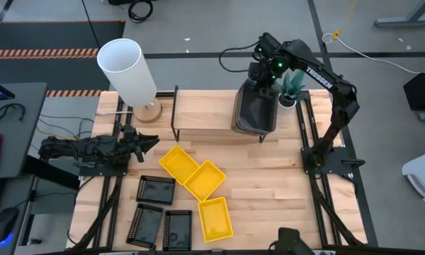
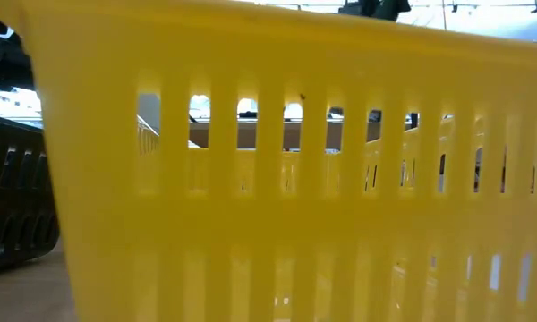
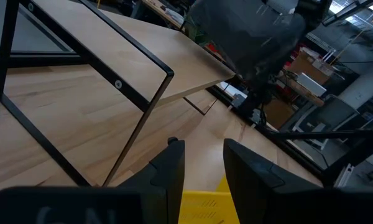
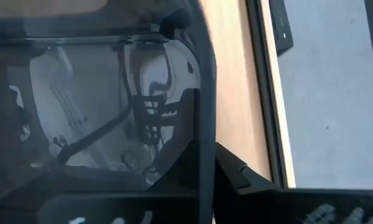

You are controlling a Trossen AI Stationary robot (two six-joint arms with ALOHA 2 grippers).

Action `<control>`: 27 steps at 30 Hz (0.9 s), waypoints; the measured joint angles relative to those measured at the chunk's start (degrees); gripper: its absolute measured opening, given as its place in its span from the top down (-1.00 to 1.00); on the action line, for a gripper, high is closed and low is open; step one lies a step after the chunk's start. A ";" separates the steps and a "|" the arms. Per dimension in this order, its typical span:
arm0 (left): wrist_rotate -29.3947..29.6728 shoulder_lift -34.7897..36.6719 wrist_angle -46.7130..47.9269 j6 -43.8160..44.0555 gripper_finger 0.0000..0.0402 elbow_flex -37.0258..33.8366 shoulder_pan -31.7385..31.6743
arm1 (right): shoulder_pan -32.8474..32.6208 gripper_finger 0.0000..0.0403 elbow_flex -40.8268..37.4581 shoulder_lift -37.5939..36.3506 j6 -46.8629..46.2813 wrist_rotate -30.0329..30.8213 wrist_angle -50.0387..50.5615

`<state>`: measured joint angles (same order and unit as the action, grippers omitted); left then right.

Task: Stack baskets on shelf by color
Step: Put the stacked transparent black bins on the shelf

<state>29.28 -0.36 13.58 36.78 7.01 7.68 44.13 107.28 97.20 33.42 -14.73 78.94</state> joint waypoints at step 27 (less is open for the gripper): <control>-0.02 0.01 0.01 0.00 0.42 0.00 0.00 | -0.38 0.14 0.61 4.78 -0.10 8.24 -4.17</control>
<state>29.26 -0.35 13.60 36.77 7.01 7.67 43.75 107.89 101.98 33.32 -6.49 74.77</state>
